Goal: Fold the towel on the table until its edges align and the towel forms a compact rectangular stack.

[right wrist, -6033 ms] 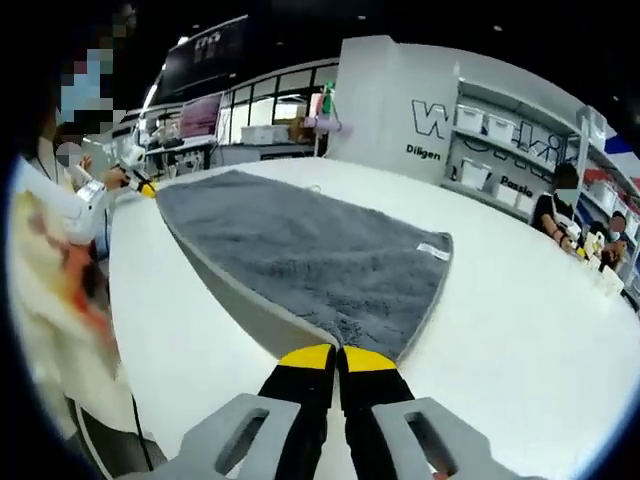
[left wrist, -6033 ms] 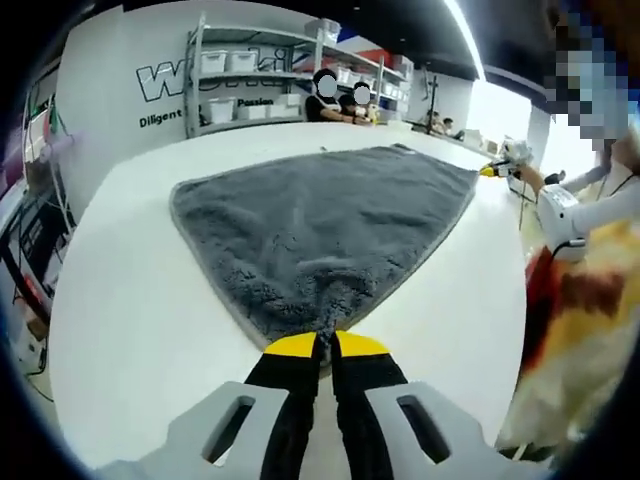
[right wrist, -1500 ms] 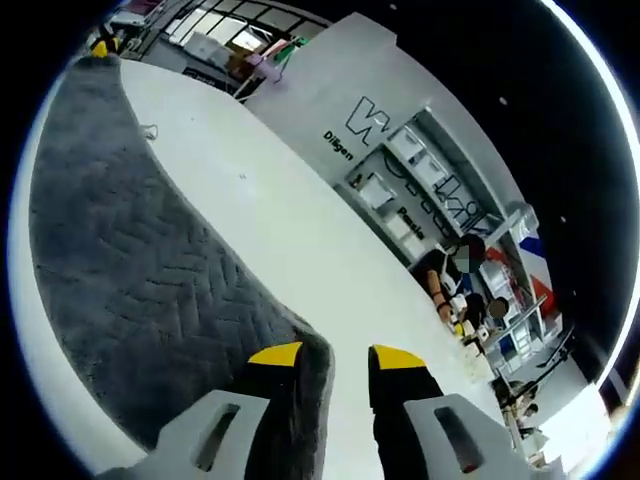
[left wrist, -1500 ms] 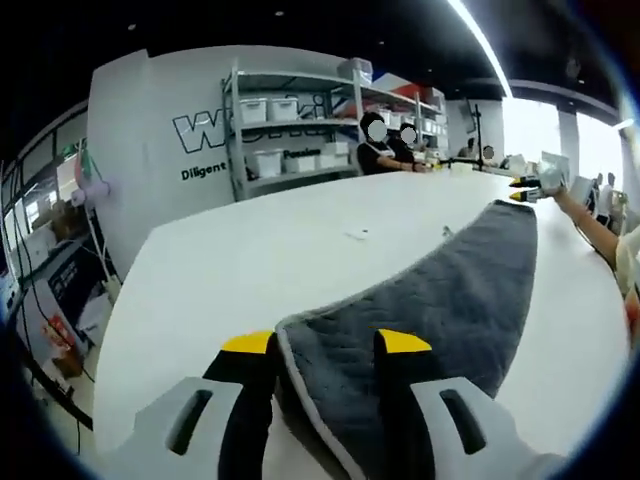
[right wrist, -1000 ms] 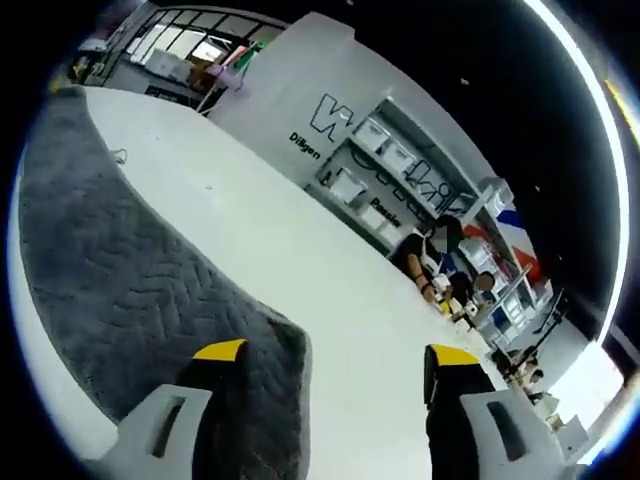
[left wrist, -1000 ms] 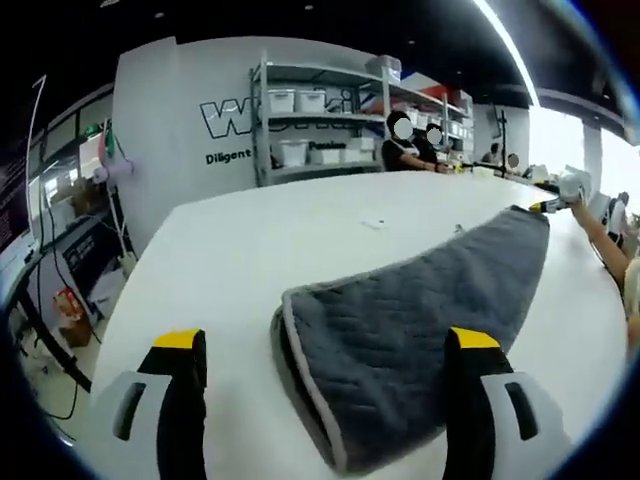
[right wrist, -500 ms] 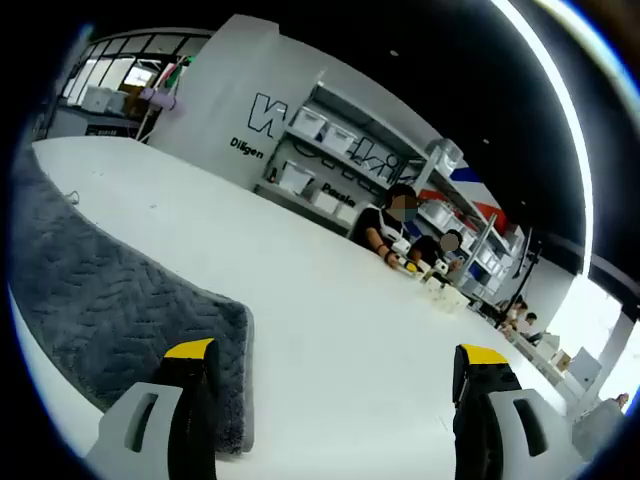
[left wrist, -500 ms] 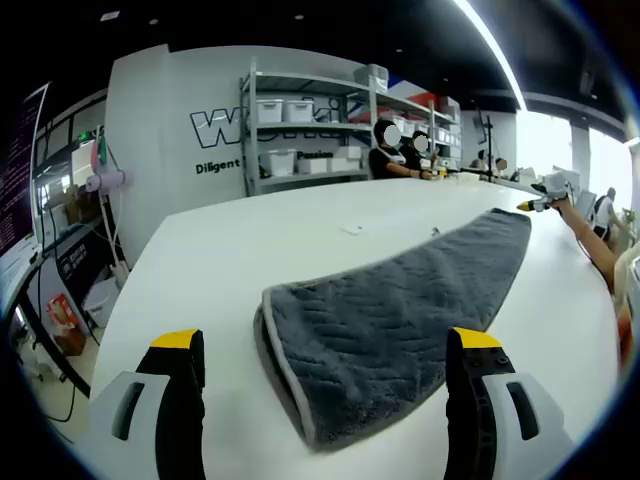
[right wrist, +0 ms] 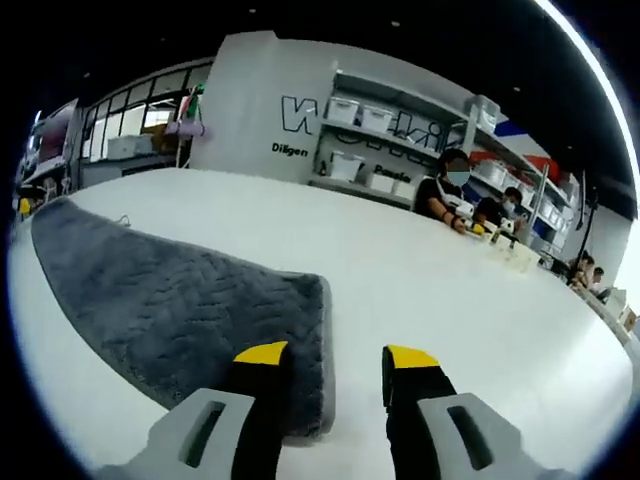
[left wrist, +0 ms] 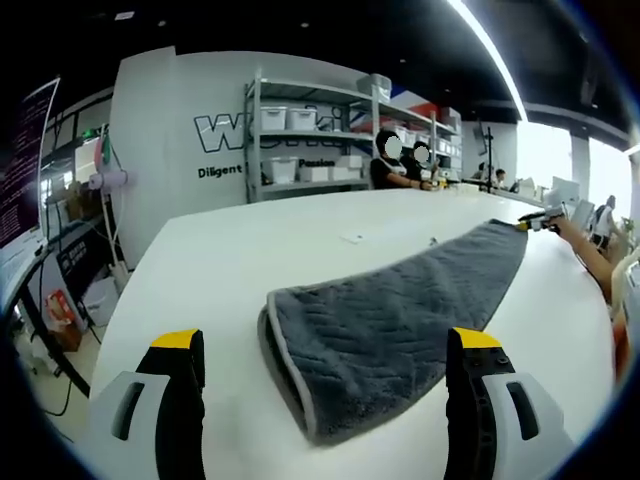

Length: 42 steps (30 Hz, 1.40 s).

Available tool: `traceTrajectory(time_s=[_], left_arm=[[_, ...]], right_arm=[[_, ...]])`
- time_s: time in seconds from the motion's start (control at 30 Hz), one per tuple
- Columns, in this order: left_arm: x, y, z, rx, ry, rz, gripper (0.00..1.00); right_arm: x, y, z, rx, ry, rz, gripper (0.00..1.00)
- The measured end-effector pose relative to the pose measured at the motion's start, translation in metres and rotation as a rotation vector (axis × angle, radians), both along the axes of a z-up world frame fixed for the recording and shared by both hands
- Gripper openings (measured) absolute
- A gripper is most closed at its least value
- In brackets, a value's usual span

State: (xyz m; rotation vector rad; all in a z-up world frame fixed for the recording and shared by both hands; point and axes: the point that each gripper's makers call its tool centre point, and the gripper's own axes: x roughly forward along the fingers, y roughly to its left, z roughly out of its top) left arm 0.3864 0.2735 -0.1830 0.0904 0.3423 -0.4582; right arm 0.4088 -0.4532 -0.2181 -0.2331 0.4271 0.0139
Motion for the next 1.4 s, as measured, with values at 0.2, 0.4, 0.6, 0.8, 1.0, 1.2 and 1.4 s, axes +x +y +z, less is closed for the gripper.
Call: traceTrajectory(time_s=[0.2,0.4,0.6,0.8,1.0,1.2,1.4], left_arm=[[-0.002,-0.003,0.002,-0.009,0.000,-0.014,0.99],[-0.003,-0.004,0.003,-0.013,-0.003,-0.021,0.99],[-0.003,-0.004,0.004,-0.010,-0.005,-0.031,0.99],[-0.003,-0.003,0.004,-0.007,-0.007,-0.032,0.99],[-0.005,-0.006,0.009,-0.018,-0.021,-0.038,0.99],[-0.005,-0.006,0.009,-0.017,-0.023,-0.038,0.99],[-0.006,-0.009,0.007,-0.013,-0.017,-0.048,0.99]], right_arm=[[-0.001,0.003,-0.012,0.065,0.038,0.010,0.28],[0.000,0.008,-0.017,0.135,0.057,0.031,0.18],[-0.001,0.013,-0.022,0.319,0.060,0.016,0.13],[-0.003,0.018,-0.023,0.336,0.050,0.045,0.08],[-0.004,0.016,-0.021,0.247,0.043,0.078,0.02],[-0.001,0.008,-0.020,0.120,0.044,0.083,0.01],[-0.002,-0.010,-0.018,0.014,0.045,0.042,0.01]])
